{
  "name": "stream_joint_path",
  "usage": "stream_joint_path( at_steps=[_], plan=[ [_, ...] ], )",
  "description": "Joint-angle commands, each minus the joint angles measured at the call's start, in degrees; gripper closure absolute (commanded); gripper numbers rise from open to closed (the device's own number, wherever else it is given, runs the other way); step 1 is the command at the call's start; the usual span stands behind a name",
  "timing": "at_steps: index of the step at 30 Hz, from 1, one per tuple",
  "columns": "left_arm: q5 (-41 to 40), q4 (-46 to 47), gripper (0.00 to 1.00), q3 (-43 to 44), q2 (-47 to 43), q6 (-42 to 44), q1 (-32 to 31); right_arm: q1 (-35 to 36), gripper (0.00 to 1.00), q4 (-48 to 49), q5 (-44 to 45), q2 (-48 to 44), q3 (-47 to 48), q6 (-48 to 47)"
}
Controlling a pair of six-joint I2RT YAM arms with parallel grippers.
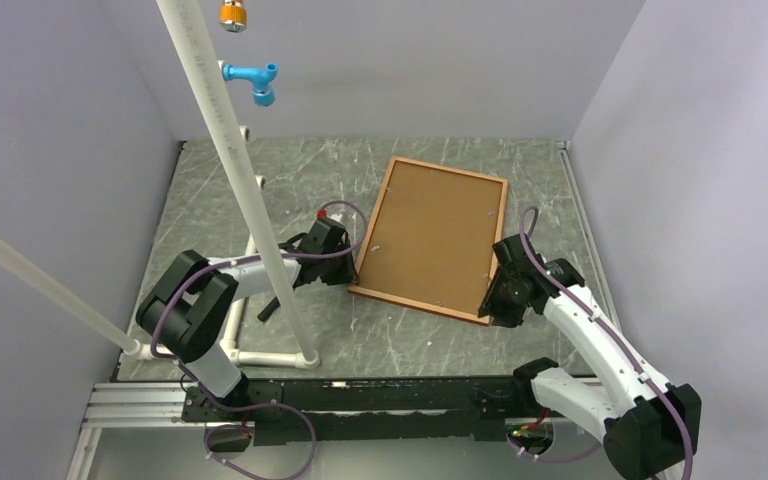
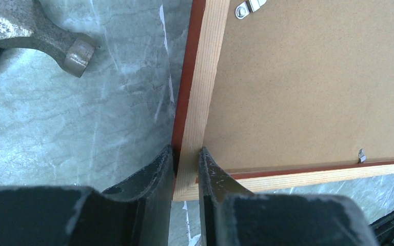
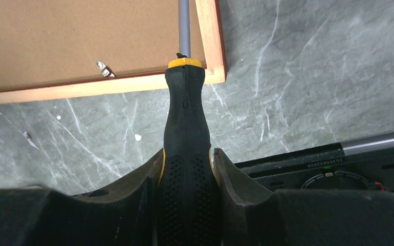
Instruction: Take the photo out of the frame
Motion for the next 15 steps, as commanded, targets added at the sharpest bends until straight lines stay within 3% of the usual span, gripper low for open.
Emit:
stream_joint_path(
  at_steps=[1, 10, 15],
  plan=[
    [-0.3, -1.4, 0.87, -0.7, 0.6, 1.1, 0.0, -0.5, 1.0, 2.2, -3.4, -0.7, -1.2, 0.6],
    [0.2, -1.2, 1.0, -0.7, 0.9, 1.2, 0.0, -0.6, 1.0, 5.0, -4.9, -1.6, -1.6, -0.7],
    [0.2, -1.2, 1.0, -0.5, 1.1, 1.2, -0.1, -0.5, 1.0, 2.9, -5.1, -1.3, 0.1, -1.6]
  ],
)
